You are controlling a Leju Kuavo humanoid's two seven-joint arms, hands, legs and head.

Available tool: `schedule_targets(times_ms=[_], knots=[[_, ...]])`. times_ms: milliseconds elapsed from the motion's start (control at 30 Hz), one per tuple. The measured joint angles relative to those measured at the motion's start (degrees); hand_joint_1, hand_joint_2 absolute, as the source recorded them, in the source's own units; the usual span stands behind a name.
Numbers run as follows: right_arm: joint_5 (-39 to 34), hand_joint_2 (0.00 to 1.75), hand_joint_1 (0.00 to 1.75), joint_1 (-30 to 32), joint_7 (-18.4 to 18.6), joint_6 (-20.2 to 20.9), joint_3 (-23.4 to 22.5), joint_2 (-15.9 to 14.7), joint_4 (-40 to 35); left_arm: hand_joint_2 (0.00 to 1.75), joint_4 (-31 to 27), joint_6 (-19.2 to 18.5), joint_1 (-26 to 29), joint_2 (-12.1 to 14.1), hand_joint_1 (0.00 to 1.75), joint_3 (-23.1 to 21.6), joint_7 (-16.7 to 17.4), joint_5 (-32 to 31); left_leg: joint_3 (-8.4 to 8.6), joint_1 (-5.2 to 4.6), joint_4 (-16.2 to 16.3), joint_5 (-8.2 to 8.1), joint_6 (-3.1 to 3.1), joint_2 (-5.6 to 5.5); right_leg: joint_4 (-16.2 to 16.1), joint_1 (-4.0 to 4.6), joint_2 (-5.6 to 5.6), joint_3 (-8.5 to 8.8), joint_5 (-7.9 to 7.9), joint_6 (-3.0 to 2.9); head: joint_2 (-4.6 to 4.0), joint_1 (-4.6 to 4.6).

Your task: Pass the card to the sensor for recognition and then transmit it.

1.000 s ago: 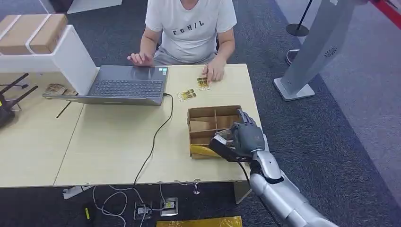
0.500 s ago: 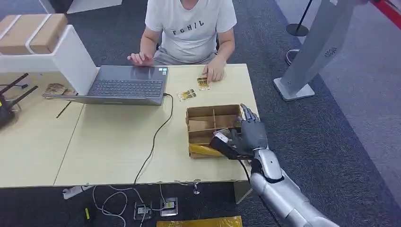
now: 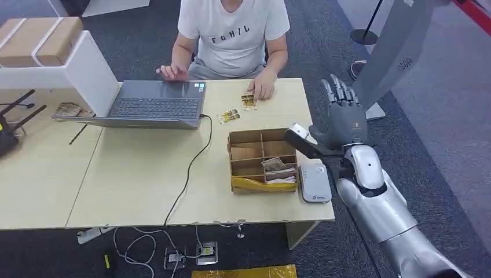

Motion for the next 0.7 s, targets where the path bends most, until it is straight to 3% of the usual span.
schedule_targets(times_ms=[300, 333, 500, 533, 667, 700], knots=[[0.66, 1.75, 0.0, -0.01, -0.04, 0.09, -2.54, -1.49, -5.27, 0.0, 0.0, 0.09, -0.01, -0.07, 0.0, 0.0, 0.02, 0.04, 0.0, 0.0, 0.0, 0.0, 0.0, 0.0, 0.0, 0.0, 0.0, 0.0, 0.0, 0.0, 0.0, 0.0], [0.68, 0.0, 0.0, -0.04, -0.04, 0.22, -2.63, -1.64, -5.62, 0.0, 0.0, 0.15, -0.01, -0.07, 0.0, 0.0, 0.07, 0.24, 0.0, 0.0, 0.0, 0.0, 0.0, 0.0, 0.0, 0.0, 0.0, 0.01, 0.0, 0.0, 0.0, 0.0], [0.55, 0.0, 0.0, -0.09, -0.02, 0.55, -2.69, -1.84, -5.99, 0.0, 0.0, 0.22, 0.0, -0.07, 0.0, 0.0, 0.13, 0.33, 0.0, 0.0, 0.0, 0.0, 0.0, 0.0, 0.0, 0.0, 0.0, 0.01, 0.0, 0.0, 0.0, 0.0], [0.5, 1.75, 0.0, -0.1, 0.0, 0.61, -2.69, -1.86, -6.05, 0.0, 0.0, 0.24, 0.0, -0.07, 0.0, 0.0, 0.13, 0.33, 0.0, 0.0, 0.0, 0.0, 0.0, 0.0, 0.0, 0.0, 0.0, 0.01, 0.0, 0.0, 0.0, 0.02], [-1.48, 1.75, 0.0, -0.12, 0.04, 2.22, -3.02, -2.25, -7.08, 0.0, 0.0, 0.46, 0.0, -0.04, 0.0, 0.0, 0.31, 0.46, 0.0, 0.0, 0.0, 0.0, 0.0, 0.0, 0.0, 0.0, 0.0, 0.01, 0.0, 0.0, 0.0, 0.0], [-8.16, 1.75, 0.0, -0.11, 0.67, 7.33, -3.41, -2.54, -8.72, 0.0, 0.0, 0.48, -0.01, 0.0, 0.0, 0.0, 0.46, 0.9, 0.0, 0.0, 0.0, 0.0, 0.0, 0.0, 0.0, 0.0, 0.01, 0.0, 0.0, 0.0, 0.0, 0.02]])
